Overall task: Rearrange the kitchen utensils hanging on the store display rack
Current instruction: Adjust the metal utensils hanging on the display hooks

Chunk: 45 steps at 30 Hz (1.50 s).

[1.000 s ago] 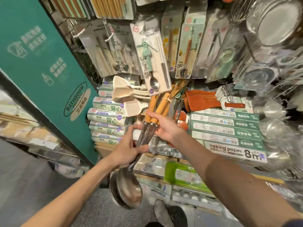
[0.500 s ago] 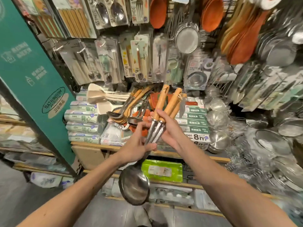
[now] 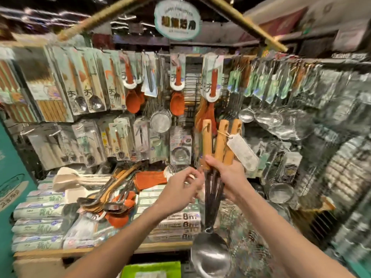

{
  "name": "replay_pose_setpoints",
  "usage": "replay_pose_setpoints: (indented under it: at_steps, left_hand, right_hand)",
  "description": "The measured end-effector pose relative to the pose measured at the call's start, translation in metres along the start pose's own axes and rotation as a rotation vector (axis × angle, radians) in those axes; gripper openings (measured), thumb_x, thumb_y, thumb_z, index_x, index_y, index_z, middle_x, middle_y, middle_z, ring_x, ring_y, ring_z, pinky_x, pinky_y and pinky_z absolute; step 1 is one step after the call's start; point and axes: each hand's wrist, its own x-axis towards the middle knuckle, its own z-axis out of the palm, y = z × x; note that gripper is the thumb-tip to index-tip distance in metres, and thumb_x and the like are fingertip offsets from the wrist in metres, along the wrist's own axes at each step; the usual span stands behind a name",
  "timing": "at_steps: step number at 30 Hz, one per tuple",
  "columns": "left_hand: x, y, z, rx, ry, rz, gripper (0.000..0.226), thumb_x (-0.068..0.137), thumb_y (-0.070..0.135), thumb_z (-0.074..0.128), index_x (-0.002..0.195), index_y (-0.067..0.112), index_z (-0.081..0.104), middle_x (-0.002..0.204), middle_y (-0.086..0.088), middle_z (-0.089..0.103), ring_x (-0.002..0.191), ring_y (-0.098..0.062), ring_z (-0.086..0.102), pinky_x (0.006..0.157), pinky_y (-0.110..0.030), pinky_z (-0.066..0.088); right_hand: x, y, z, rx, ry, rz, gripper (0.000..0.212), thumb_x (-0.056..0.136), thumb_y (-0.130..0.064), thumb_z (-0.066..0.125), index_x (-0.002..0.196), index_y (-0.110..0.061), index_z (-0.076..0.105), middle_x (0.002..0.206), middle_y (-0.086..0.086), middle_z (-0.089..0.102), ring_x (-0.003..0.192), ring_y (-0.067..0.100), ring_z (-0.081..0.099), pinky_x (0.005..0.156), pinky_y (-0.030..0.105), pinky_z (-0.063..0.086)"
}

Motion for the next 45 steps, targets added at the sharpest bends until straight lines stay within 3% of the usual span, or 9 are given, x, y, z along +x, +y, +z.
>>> replay_pose_setpoints:
  at_steps: [5,11,19,24,28,31,36,40,45]
  left_hand:
    - [0.035,0.033,0.022,-0.095,0.166,0.074,0.011,0.096,0.042,0.060,0.102,0.032,0.061,0.092,0.004,0.070,0.085,-0.013,0.069,0.076,-0.035,0.059]
    - [0.071,0.035,0.052,-0.158,0.194,0.075,0.045,0.078,0.066,0.061,0.105,0.031,0.066,0.100,0.005,0.074,0.096,-0.011,0.070,0.089,-0.042,0.056]
    - [0.127,0.038,0.057,-0.276,0.150,0.082,0.021,0.103,0.036,0.048,0.112,0.027,0.065,0.101,0.013,0.076,0.097,-0.001,0.070,0.091,-0.030,0.056]
    - [0.160,0.025,0.051,-0.146,0.259,0.062,0.032,0.096,0.063,0.042,0.097,0.038,0.061,0.107,0.001,0.064,0.100,-0.009,0.063,0.093,-0.038,0.050]
    - [0.173,0.031,0.051,-0.107,0.273,0.071,0.018,0.101,0.047,0.046,0.101,0.035,0.059,0.103,0.009,0.066,0.093,0.000,0.061,0.085,-0.025,0.045]
    - [0.185,0.039,0.056,-0.179,0.277,0.109,0.011,0.097,0.028,0.063,0.108,0.026,0.060,0.101,0.002,0.075,0.093,-0.011,0.071,0.090,-0.039,0.056]
    - [0.193,0.054,0.080,-0.217,0.421,0.094,0.049,0.087,0.016,0.076,0.105,0.029,0.032,0.086,-0.015,0.074,0.075,-0.019,0.073,0.078,-0.034,0.058]
    - [0.198,0.065,0.108,-0.178,0.427,0.152,0.075,0.090,0.017,0.072,0.139,0.049,0.024,0.087,-0.015,0.073,0.080,-0.037,0.072,0.080,-0.046,0.058]
    - [0.200,0.075,0.135,-0.013,0.410,0.150,0.033,0.091,0.038,0.069,0.124,0.033,0.063,0.090,-0.001,0.076,0.079,-0.017,0.076,0.084,-0.049,0.059]
  right_hand:
    - [0.002,-0.019,-0.026,-0.245,0.022,-0.083,0.025,0.080,-0.018,0.081,0.095,0.000,0.074,0.085,0.015,0.076,0.082,0.031,0.074,0.077,0.043,0.061]
    - [0.022,-0.023,-0.035,-0.323,0.059,-0.137,0.010,0.085,-0.009,0.075,0.095,-0.007,0.075,0.082,0.000,0.077,0.076,0.010,0.071,0.064,0.019,0.053]
    - [0.073,-0.026,-0.038,-0.335,0.066,-0.137,0.022,0.083,-0.018,0.077,0.104,-0.016,0.076,0.097,-0.005,0.078,0.099,0.015,0.071,0.093,0.035,0.054]
    - [0.095,-0.037,-0.039,-0.135,0.065,-0.130,0.017,0.085,-0.009,0.073,0.100,-0.002,0.073,0.091,0.009,0.078,0.090,0.023,0.075,0.074,0.029,0.061]
    - [0.113,-0.046,-0.054,-0.113,0.067,-0.125,0.018,0.089,-0.010,0.069,0.095,0.007,0.069,0.076,0.015,0.075,0.062,0.018,0.070,0.055,0.023,0.057]
    - [0.130,-0.054,-0.066,-0.162,0.039,-0.139,0.024,0.089,-0.015,0.070,0.089,0.009,0.069,0.063,0.016,0.064,0.049,0.016,0.055,0.046,0.020,0.047]
    - [0.147,-0.074,-0.087,-0.203,-0.066,-0.178,0.021,0.087,-0.019,0.071,0.076,-0.001,0.070,0.054,0.007,0.059,0.046,0.014,0.050,0.044,0.017,0.043]
    - [0.156,-0.097,-0.109,-0.161,-0.119,-0.161,0.014,0.087,-0.016,0.072,0.087,-0.002,0.072,0.053,0.003,0.061,0.041,0.008,0.050,0.042,0.017,0.044]
    - [0.160,-0.105,-0.136,-0.217,-0.194,-0.100,0.032,0.078,-0.034,0.076,0.080,-0.002,0.073,0.054,0.005,0.061,0.047,0.013,0.051,0.053,0.023,0.045]
